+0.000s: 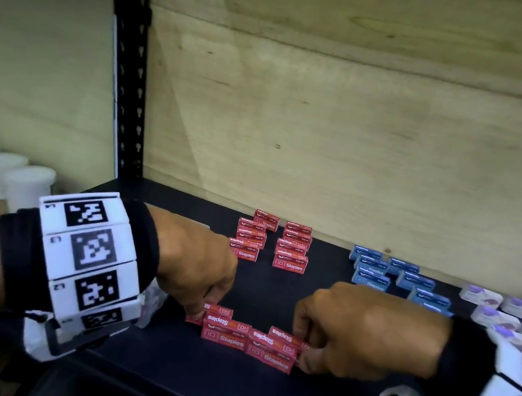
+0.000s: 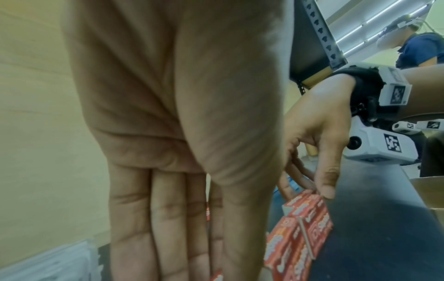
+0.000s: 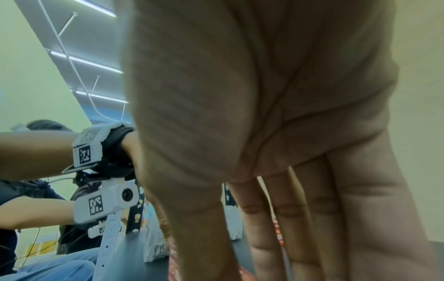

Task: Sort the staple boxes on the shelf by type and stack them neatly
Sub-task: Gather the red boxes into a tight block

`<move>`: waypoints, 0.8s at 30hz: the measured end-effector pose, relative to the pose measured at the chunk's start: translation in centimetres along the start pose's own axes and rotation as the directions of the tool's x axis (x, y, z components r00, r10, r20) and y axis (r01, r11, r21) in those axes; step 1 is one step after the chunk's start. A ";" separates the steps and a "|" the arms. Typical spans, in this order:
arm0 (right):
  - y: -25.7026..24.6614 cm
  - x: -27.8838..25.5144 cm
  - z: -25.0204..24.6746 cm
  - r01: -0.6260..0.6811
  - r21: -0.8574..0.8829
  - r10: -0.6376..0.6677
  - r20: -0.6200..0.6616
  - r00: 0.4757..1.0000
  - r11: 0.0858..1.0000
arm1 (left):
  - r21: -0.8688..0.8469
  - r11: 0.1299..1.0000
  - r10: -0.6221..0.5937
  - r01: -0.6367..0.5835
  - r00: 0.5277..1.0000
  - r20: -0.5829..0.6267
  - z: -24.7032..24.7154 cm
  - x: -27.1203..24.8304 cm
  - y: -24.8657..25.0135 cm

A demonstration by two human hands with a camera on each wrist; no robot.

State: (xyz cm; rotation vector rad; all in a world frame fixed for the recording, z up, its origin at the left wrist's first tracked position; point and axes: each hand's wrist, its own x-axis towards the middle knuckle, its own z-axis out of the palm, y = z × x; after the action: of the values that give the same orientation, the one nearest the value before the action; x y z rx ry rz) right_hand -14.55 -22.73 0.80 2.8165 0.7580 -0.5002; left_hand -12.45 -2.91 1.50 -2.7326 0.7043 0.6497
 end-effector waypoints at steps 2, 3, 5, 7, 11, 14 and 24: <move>-0.2 -0.1 -0.1 0.003 0.000 -0.003 0.032 0.999 1.000 | -0.019 1.000 0.002 -0.001 1.000 0.027 -0.1 -0.1 0.0; -0.3 -0.2 -0.1 0.003 0.000 -0.003 0.040 0.999 1.000 | -0.027 1.000 0.002 0.000 0.999 0.050 -0.2 -0.2 0.1; -0.6 0.0 0.0 0.006 0.003 -0.006 0.036 0.999 1.000 | -0.031 0.999 0.006 -0.003 0.996 0.085 -0.3 -0.3 0.2; -0.9 0.2 0.2 0.007 0.016 -0.008 0.023 1.000 1.000 | -0.034 0.999 0.007 -0.004 0.996 0.089 -0.2 -0.2 0.5; -1.3 0.6 0.3 0.016 0.029 -0.017 0.007 1.000 0.999 | 0.005 1.000 -0.001 0.001 0.999 0.043 0.2 0.2 1.3; -1.5 0.9 0.3 0.027 0.024 -0.027 0.001 1.000 0.999 | 0.000 1.000 0.010 -0.010 1.000 0.018 0.2 0.5 1.5; -1.7 1.3 0.1 0.070 0.030 -0.070 0.002 0.998 0.997 | -0.021 0.998 0.064 -0.065 0.997 -0.040 0.1 1.0 1.6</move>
State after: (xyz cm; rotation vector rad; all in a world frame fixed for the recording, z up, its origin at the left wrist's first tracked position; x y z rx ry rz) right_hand -14.35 -20.71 0.07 2.8246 0.8576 -0.5307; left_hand -12.57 -4.66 0.73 -2.7603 0.8019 0.6225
